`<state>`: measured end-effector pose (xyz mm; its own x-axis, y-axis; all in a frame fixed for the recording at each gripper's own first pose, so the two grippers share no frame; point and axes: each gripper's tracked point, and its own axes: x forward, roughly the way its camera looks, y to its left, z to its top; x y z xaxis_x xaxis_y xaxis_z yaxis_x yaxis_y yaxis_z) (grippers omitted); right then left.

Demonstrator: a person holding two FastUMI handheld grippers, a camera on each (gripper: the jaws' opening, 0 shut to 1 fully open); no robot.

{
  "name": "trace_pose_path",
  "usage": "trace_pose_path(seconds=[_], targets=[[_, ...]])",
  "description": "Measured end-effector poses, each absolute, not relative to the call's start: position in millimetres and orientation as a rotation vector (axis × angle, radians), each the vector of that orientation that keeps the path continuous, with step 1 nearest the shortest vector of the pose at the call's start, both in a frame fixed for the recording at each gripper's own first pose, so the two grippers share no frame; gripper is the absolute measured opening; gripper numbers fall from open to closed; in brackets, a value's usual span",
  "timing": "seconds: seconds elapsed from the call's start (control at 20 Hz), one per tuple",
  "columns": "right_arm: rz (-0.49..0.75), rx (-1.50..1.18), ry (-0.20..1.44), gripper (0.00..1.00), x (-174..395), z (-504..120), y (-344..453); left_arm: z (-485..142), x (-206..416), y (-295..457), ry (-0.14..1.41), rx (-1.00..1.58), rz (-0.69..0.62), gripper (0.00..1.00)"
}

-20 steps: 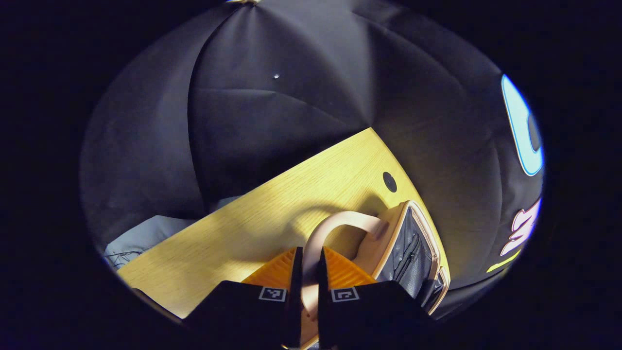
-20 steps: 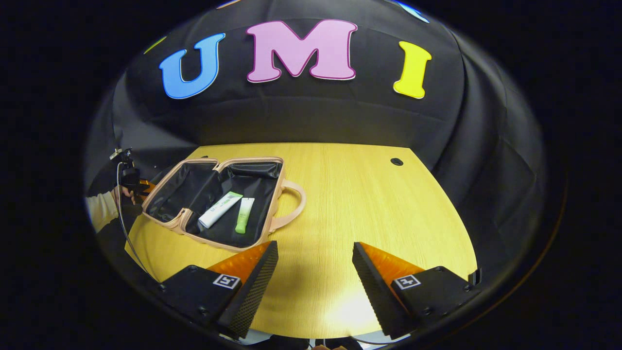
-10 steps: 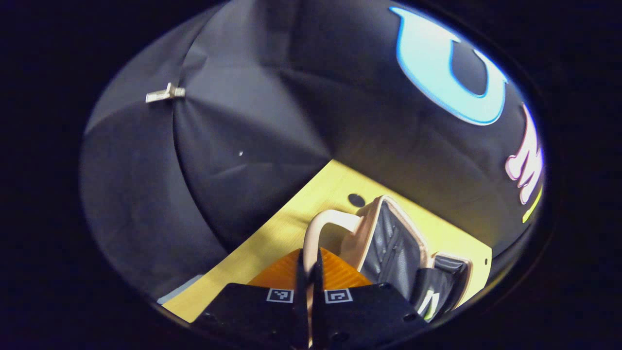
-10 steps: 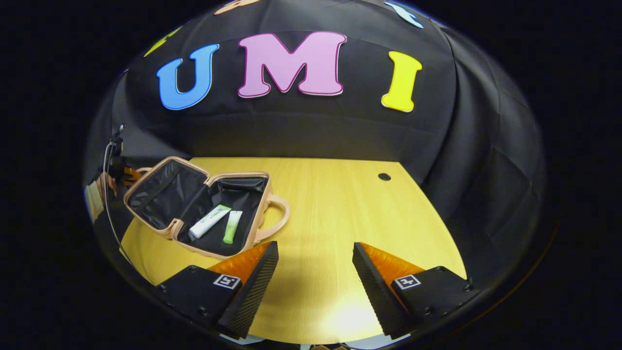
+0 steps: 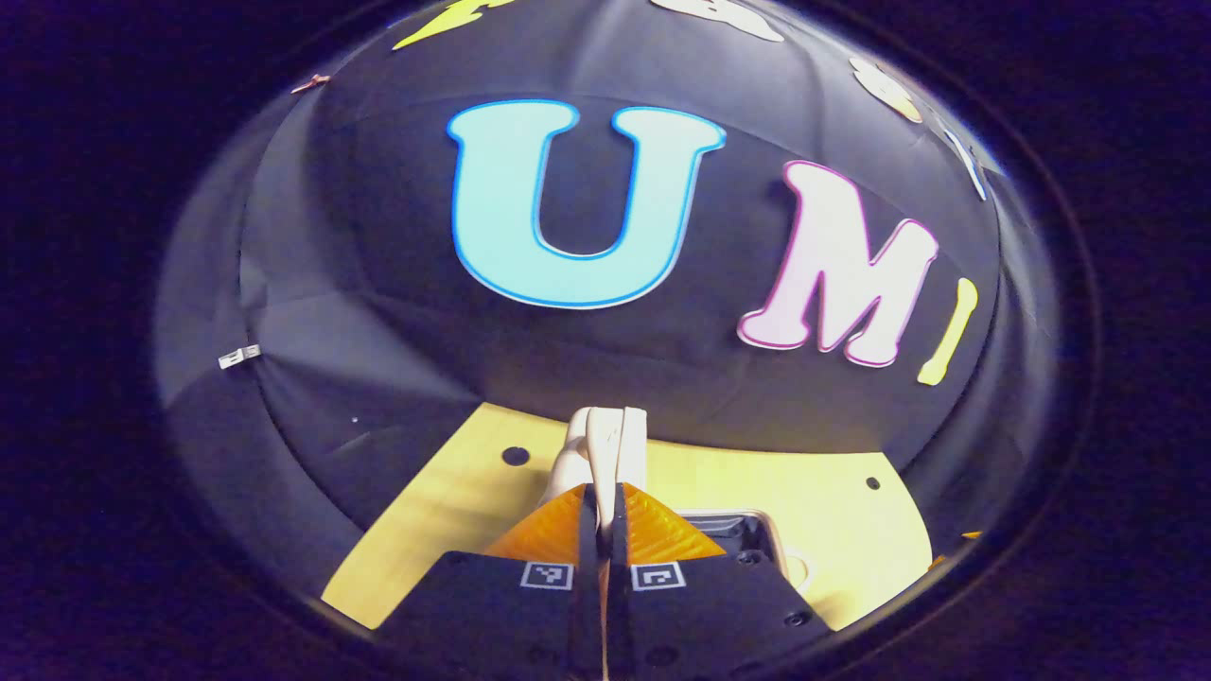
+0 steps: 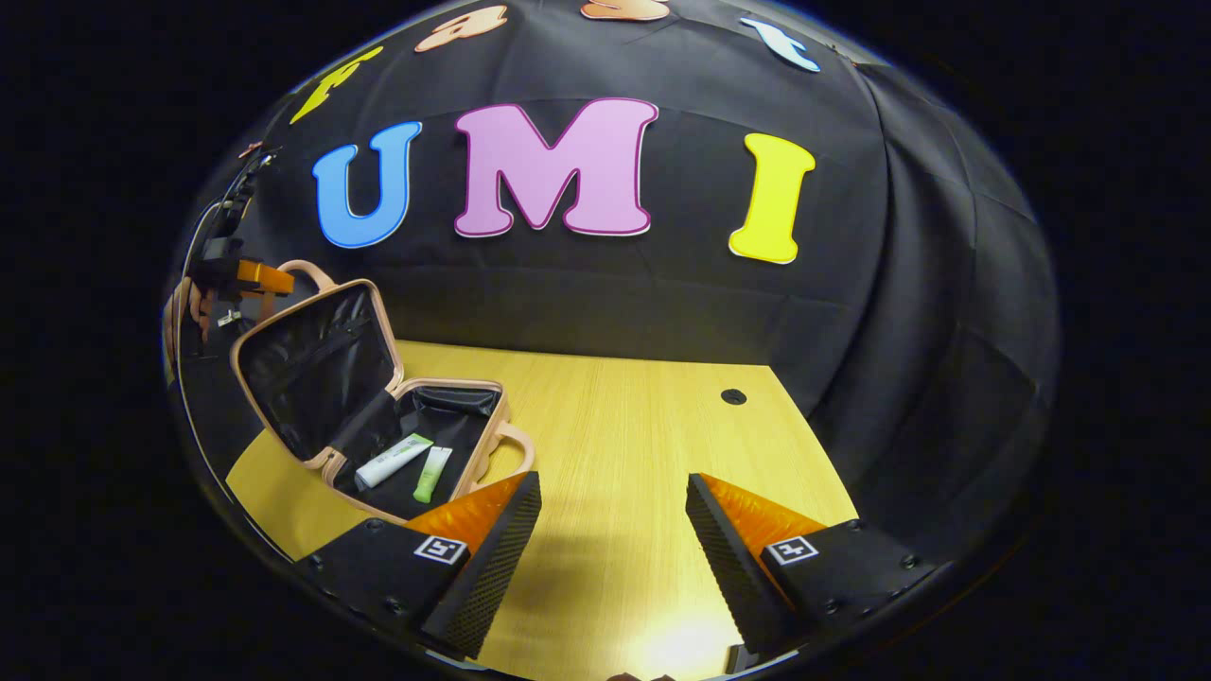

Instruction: First open the suitcase, pack the skin care products into it, and then close the suitcase.

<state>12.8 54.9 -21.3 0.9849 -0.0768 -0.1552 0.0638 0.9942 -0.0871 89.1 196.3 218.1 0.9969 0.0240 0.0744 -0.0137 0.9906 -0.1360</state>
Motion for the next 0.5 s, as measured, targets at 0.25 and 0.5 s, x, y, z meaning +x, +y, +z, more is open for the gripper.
trace_pose_path(seconds=[0.25,0.5], targets=[[-0.064,-0.093,0.115,0.98,3.3,-14.5,11.8,173.8,111.9,40.2,0.007,-0.177,-0.16,0.08],[-0.07,-0.056,0.129,0.98,-7.7,-24.1,-29.0,82.5,155.7,-29.3,0.158,-0.09,-0.156,0.08]])
